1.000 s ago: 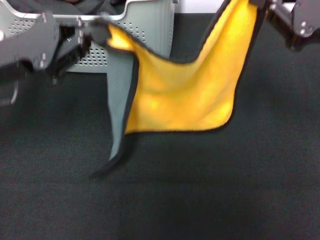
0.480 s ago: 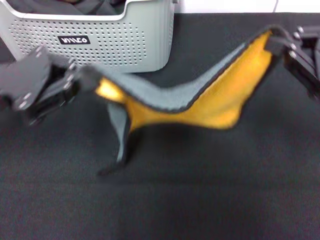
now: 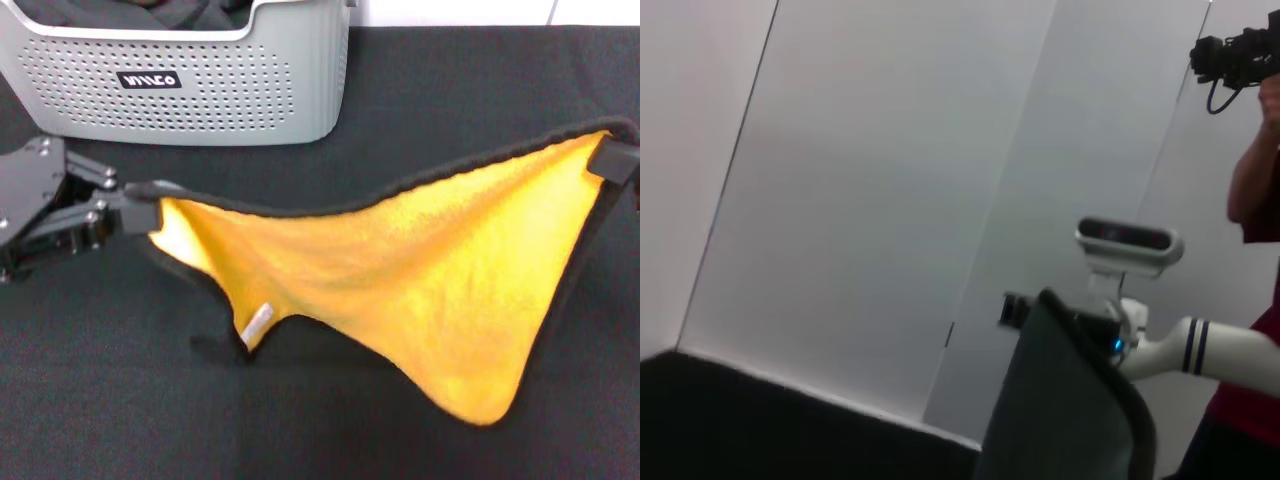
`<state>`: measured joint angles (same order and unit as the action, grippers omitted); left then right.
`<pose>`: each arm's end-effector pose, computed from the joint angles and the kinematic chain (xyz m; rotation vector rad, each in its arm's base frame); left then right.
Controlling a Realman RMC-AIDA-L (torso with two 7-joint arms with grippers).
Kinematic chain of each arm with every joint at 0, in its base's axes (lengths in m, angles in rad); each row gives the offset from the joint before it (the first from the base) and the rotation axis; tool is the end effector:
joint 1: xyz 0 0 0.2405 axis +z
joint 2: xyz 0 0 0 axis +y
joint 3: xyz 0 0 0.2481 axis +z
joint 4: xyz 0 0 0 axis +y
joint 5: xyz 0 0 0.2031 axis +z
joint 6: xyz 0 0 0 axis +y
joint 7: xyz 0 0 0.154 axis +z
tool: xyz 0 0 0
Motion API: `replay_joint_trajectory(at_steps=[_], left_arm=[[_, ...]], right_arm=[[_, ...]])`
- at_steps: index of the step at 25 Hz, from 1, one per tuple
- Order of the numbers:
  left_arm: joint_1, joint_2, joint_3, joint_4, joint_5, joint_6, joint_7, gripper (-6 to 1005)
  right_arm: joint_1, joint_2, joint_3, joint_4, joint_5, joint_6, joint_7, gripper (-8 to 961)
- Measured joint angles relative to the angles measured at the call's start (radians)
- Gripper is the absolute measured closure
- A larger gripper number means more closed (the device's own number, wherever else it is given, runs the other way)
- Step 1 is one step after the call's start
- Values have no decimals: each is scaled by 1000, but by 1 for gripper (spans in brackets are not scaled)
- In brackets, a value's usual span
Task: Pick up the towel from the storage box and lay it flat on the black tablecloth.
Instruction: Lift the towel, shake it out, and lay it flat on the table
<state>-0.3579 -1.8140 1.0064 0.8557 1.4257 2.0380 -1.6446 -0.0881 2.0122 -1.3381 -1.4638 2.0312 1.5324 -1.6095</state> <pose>-0.2202 0.2629 0.1109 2.8464 0.4512 1.0519 0.1676 0.2272 0.0776 -2.5296 0.2350 1.2205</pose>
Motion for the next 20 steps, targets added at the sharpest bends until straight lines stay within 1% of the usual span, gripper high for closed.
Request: replay_joint_trajectory(at_steps=[2,4,6,7,9,10,11,12,13,17,20], left_arm=[[-15,-1,-1,0,-17,0,-4,981],[-39,-8,-8,-1,-50,-1,4,981],[-67,-16,-22,-9,-68,-3,13,981],[-92,-21,-38,-18,-65,-4,15,981],[-138,-27,-69,-40,-40,-5,16,982],[-175,-28,-89,-59,-6,-6,14,982],[-196,-28,-103,-71,15,-6,13,982],[-196,-28,-103,-71,15,-6,13,982],[-259,-24,-139,-91,93,-7,3,981],[-355,-5,-179,-91,211,-8,-31,981],[-398,13,-177,-74,289,-8,-60,981]], right_arm=[[7,0,7,3,-3,0,-8,888],[18,0,30,-1,-2,-3,-25,888],[41,0,65,6,-2,-7,-36,887],[57,0,83,15,-2,-8,-39,887],[115,-3,132,62,-5,-8,-48,887],[137,-4,147,80,-8,-9,-51,886],[167,-6,171,104,-16,-8,-53,886],[200,-7,197,127,-26,-9,-54,886],[236,-8,229,151,-42,-10,-54,886],[348,-10,330,230,-106,-4,-39,885],[375,-10,345,248,-135,1,-25,884]])
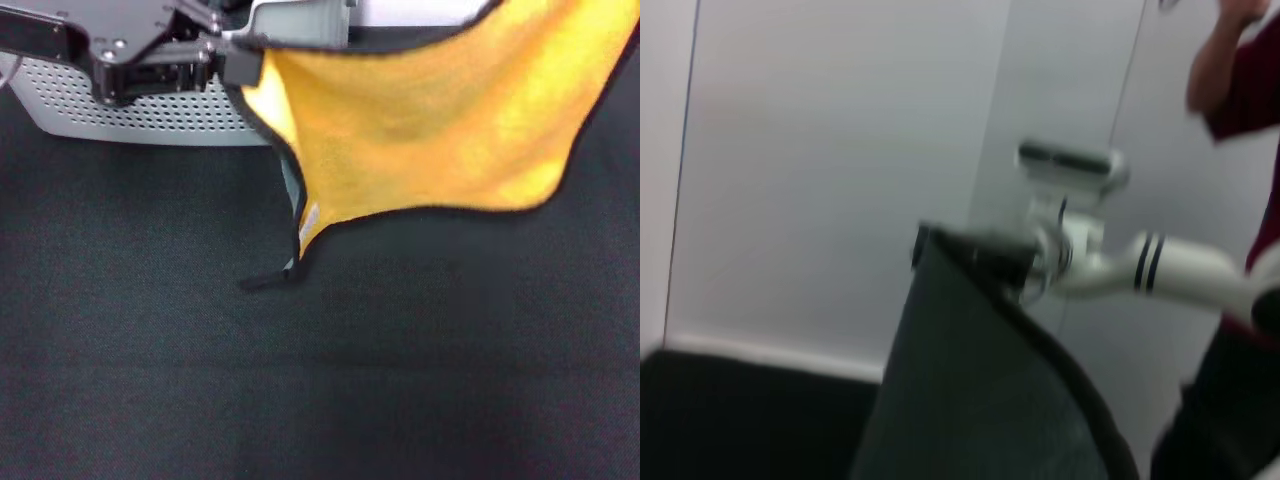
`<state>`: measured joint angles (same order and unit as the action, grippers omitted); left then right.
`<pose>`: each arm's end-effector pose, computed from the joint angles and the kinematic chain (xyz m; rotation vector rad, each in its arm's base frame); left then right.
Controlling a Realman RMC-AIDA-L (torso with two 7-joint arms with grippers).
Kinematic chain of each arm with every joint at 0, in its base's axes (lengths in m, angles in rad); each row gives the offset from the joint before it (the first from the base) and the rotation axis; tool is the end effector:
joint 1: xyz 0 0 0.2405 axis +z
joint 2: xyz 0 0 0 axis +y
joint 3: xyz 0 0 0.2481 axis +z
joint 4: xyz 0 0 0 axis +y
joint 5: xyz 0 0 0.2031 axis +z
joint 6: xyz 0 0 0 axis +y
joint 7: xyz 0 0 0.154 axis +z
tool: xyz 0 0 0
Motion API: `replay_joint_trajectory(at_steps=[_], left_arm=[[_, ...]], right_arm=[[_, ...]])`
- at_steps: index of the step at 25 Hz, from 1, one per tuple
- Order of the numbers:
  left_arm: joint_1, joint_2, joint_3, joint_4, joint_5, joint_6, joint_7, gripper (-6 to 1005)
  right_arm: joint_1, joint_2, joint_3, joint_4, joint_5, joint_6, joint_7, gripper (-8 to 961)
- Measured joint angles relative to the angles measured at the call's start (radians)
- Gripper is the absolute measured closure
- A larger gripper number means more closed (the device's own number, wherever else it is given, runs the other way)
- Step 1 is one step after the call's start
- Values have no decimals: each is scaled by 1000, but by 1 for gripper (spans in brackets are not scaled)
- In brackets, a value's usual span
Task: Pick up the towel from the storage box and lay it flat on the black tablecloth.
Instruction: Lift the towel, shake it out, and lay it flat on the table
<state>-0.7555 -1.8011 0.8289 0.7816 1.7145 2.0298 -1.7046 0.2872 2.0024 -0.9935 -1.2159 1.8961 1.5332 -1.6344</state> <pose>-0.1417 0.3423 0.1140 2.9048 0.2222 0.8071 0.1637 0.3174 0.1202 -2.3883 0.1080 1.1524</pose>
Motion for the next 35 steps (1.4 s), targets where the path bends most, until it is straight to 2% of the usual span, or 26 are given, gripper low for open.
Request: replay_joint_trajectory(at_steps=[5,7,8,9,13,15,17,19,21,23,26,28,29,32,33,35], left_arm=[[-3,16,62,44,55,6,-18,982],[59,58,227,96,-47,11,-27,982],[68,65,253,104,-74,12,-27,982],[91,85,307,121,-130,13,-28,982],[182,204,551,221,-449,15,-35,981],[208,241,613,273,-527,15,-46,981],[239,264,648,344,-580,15,-69,981],[256,268,650,383,-587,15,-103,981],[255,255,646,381,-545,12,-126,981],[240,215,615,328,-436,10,-129,981],[180,122,487,165,-153,8,-90,982],[121,69,375,61,44,3,-60,982],[76,38,284,-1,184,-5,-40,982],[1,-16,129,-74,469,-42,-24,982],[-21,-33,106,-78,553,-59,-28,982],[-49,-51,96,-80,628,-82,-40,981]], right_arm=[[-50,9,-37,-42,-5,19,21,883],[-172,12,-115,-150,12,36,42,882],[-196,12,-131,-170,15,40,44,882],[-235,12,-157,-215,22,43,47,882],[-435,18,-235,-462,59,99,99,881],[-521,24,-238,-568,91,133,140,880],[-569,27,-241,-617,121,147,173,880],[-573,27,-246,-605,129,148,200,879],[-541,26,-259,-528,118,137,207,879],[-461,22,-276,-377,81,119,205,878],[-302,17,-292,-86,23,96,192,877],[-194,10,-293,116,-9,87,168,877],[-127,4,-291,239,-22,84,144,877],[22,-11,-277,507,-61,71,83,876],[49,-14,-267,555,-72,65,68,876],[85,-17,-243,620,-95,49,42,875]])
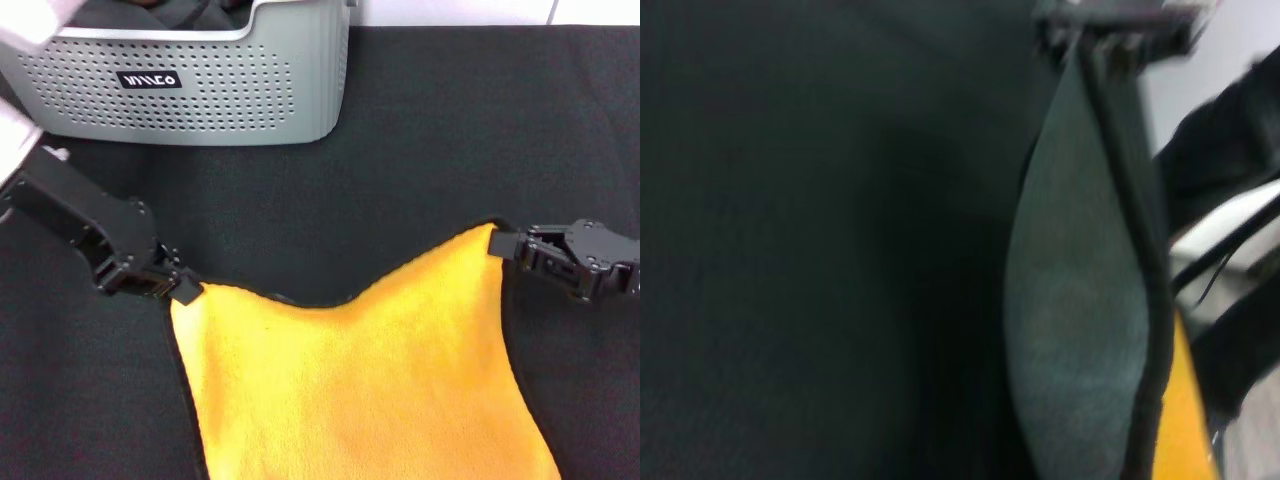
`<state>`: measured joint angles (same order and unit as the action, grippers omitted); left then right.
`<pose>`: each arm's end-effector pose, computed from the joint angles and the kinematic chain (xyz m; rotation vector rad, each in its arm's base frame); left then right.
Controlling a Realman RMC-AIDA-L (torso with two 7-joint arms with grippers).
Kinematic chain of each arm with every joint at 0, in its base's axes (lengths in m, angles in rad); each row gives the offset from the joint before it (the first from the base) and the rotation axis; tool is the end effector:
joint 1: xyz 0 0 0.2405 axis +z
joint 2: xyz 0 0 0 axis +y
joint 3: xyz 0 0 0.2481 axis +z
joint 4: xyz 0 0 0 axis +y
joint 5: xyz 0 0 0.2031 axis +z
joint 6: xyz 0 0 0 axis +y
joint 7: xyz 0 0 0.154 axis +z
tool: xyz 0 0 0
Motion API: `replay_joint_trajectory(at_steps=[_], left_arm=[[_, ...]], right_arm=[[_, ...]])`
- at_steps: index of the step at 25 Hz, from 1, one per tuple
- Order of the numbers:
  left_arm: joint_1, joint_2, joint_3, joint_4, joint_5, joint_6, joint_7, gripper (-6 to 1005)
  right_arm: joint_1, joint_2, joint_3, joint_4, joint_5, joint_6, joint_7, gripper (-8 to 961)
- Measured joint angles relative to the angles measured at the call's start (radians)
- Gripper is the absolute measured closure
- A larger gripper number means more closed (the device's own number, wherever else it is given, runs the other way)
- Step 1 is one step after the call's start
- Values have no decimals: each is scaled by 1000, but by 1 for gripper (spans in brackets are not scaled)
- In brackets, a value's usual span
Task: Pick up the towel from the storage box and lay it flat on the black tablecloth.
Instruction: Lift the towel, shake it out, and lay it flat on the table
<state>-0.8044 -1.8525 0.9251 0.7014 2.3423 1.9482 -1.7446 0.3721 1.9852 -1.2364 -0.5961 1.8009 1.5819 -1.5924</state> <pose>-0.2140 0.3323 0.0543 2.8586 0.6021 -0.1222 0.2345 0.2885 -0.0055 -2.6990 0.9376 1.1190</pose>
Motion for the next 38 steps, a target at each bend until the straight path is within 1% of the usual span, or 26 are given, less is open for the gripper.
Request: replay_joint_trajectory(at_steps=[2,5,9,12,15,18,24,29,33,38], left_arm=[[-22,-10,0,-2,45,-24,-16,981],[-44,-17,-2,3,69,-59,-41,981],[-70,-23,5,4,82,-132,-70,981],[-92,-35,5,3,111,-166,-94,981],[-121,-57,5,5,148,-192,-103,981],[-139,-71,5,5,178,-227,-110,981],[-171,-85,6,6,232,-298,-119,982],[-196,-101,6,6,286,-356,-127,982],[-210,-122,21,6,338,-414,-142,982],[-217,-147,42,6,361,-452,-147,982]], right_arm=[[10,0,25,0,-21,-18,-11,875],[9,-1,69,-24,-32,-35,-15,874],[15,-14,119,-26,-31,-47,-16,873],[37,-19,119,-27,-44,-71,31,872],[67,-17,120,-25,-89,-121,60,872],[84,-15,120,-21,-104,-170,60,871],[106,-16,120,-21,-108,-234,62,869],[143,-26,115,23,-111,-274,65,868],[179,-38,116,65,-113,-301,75,867],[201,-39,115,77,-136,-333,77,866]])
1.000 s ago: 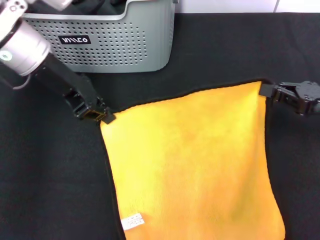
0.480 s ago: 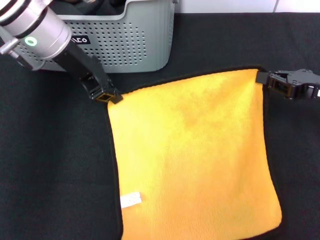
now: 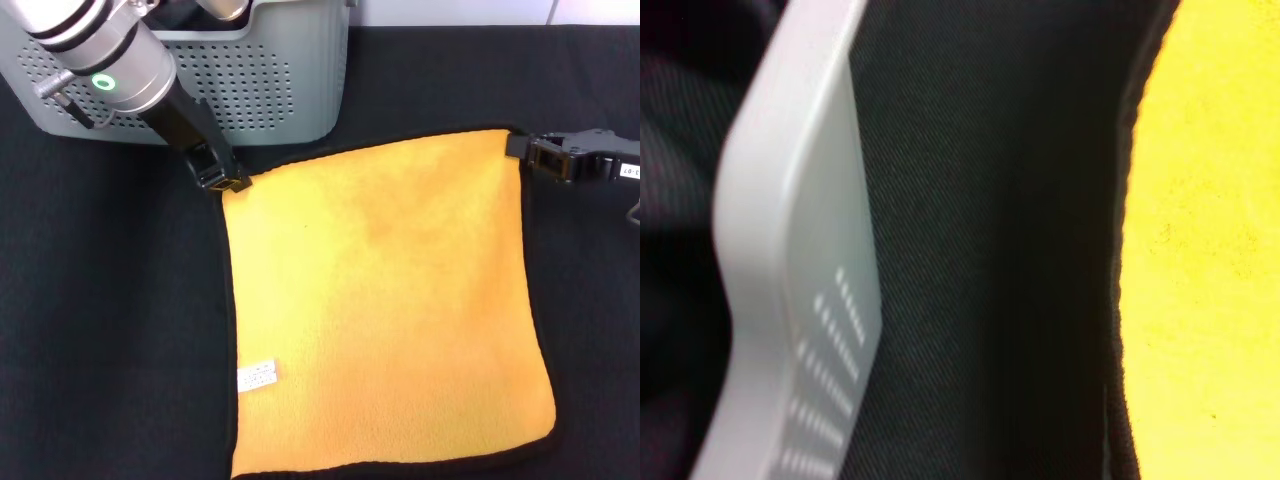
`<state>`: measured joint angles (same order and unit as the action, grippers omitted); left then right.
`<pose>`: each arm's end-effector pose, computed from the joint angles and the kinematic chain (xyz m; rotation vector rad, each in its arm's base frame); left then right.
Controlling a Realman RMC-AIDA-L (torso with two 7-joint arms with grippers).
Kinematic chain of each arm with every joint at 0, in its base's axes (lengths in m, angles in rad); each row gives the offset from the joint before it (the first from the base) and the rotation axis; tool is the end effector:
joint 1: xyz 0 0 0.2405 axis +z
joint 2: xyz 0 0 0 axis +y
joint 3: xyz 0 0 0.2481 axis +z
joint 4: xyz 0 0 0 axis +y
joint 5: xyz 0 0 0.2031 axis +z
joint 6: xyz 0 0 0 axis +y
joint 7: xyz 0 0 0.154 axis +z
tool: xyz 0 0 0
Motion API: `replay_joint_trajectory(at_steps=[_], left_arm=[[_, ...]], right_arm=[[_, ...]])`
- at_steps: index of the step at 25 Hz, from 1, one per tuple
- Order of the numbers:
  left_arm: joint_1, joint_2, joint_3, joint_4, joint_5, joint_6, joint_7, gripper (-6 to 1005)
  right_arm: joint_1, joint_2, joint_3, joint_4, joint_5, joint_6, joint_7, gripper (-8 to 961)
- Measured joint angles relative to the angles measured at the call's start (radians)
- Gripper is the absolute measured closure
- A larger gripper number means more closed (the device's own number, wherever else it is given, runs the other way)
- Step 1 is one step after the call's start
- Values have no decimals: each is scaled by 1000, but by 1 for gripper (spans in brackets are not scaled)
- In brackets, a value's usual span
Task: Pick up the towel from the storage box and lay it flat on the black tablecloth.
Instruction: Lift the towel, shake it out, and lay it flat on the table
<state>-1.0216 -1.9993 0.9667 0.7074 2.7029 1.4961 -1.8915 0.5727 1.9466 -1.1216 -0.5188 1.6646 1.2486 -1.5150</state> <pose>-0.1753 0.4107 0.0007 -2.8952 -0.4289 0.5735 0.2366 0.3743 0.0050 -2.5041 0.9679 0.8099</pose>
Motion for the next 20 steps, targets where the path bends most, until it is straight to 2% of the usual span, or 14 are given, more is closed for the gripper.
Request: replay_joint_trajectory(at_steps=[10,18,20], left_arm=[[-1,-23,16,0,2,-52,-2,975],[8,-35,55,6,9,-96,-38,965],[20,-35,51,25,10,-98,-40,902]], right_arm=[[-2,6,-2,4,-12,-34,1,863],[4,23,1,4,-66,-133,-9,861],[-6,32,3,-13,-64,-134,-18,861]])
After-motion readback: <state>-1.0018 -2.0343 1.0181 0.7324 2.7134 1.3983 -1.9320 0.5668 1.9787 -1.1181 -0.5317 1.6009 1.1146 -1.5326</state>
